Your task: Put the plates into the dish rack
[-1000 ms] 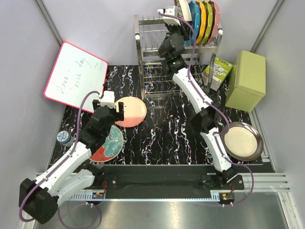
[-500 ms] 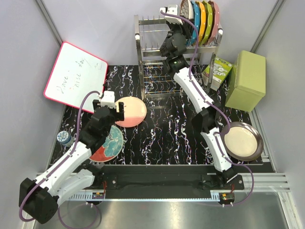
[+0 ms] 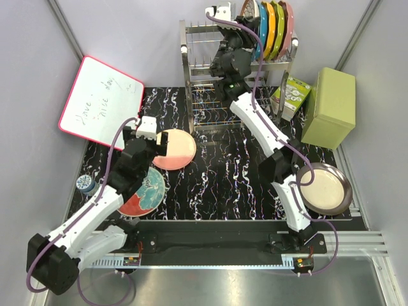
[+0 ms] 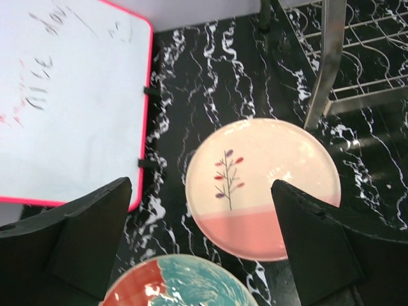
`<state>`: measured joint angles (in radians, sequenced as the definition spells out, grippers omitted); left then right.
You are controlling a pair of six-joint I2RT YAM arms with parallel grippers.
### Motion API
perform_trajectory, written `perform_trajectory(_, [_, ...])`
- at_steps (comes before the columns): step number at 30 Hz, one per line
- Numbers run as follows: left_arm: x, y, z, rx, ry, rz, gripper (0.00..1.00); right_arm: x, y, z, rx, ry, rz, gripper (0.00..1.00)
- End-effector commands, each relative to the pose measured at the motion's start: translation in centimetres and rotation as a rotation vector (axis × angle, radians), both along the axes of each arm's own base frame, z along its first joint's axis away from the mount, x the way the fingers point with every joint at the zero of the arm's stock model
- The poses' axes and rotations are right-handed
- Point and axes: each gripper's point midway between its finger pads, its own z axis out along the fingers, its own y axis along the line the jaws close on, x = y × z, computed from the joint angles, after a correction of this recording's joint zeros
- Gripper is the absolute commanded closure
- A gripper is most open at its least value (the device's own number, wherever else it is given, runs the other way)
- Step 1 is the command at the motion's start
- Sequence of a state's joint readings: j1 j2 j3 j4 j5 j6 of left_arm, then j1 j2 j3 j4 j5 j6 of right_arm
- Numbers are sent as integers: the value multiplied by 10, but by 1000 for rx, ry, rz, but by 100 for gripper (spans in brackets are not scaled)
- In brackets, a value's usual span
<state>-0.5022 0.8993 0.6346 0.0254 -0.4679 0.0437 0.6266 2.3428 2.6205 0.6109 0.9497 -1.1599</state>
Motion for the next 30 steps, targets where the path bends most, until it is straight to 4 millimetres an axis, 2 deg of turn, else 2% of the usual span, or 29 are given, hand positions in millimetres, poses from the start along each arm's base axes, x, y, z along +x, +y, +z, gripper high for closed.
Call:
perform_trajectory(1, [19,5,59,57,-117,31,1,-85,-50,83,128,-158,-64,64])
perform_trajectory(3, [23,16,56,63,-60,66,1,-85,-56,67,167,-55,-92,62])
perform_trajectory(4, [26,19,50,58,-29,83,1,-99,-67,73,205,-39,-99,62])
perform_trajectory(5, [28,24,48,62,-8,93,1,-86,-55,48,174,77,-91,59])
perform_trajectory(6, [30,30,46,69,36,92,1,-88,-55,32,183,154,-104,56])
perform_trajectory(7, [34,30,35,81,91,92,1,-106,-65,39,199,175,-80,53])
perform_trajectory(8, [35,31,27,86,138,89,1,-96,-44,-9,137,318,-35,48])
perform_trajectory(9, [32,31,20,89,222,57,1,-97,-34,-24,93,373,50,46])
perform_trajectory(10, [35,26,1,85,303,33,1,-118,-39,-18,108,380,126,44])
perform_trajectory(11, [35,22,-8,64,353,-1,1,-121,-26,-67,73,514,191,42])
perform_trajectory(12, [33,20,-16,22,407,-33,1,-128,1,-85,44,581,363,36])
perform_trajectory(14, [35,13,-32,-24,462,-70,1,-159,8,-126,92,726,525,30])
perform_trajectory(15, [35,10,-38,-45,478,-91,1,-172,26,-142,111,793,663,23])
perform_trajectory(17, [36,5,-55,-83,535,-107,1,-201,33,-175,194,898,776,18])
perform_trajectory(18, [37,9,-60,-104,560,-81,1,-213,42,-187,233,943,844,6])
perform_trajectory(19, [39,11,-72,-134,597,-49,1,-227,39,-203,324,973,852,2])
perform_trajectory(21, [46,22,-86,-147,631,-5,1,-242,44,-221,392,1020,901,2])
perform_trajectory(22, [49,25,-89,-138,633,1,1,-251,39,-241,449,1051,893,2])
perform_trajectory(24, [63,31,-102,-111,640,6,2,-261,43,-254,529,1094,941,2])
perform_trajectory(25, [67,33,-106,-102,645,6,3,-262,38,-266,602,1128,937,0])
perform_trajectory(26, [76,32,-104,-98,637,-5,5,-274,49,-270,648,1193,1027,0])
perform_trajectory(27, [80,34,-117,-66,674,-23,11,-277,52,-272,668,1221,1061,0])
perform_trajectory(30, [80,40,-113,-35,677,-34,18,-276,50,-278,715,1257,1073,0])
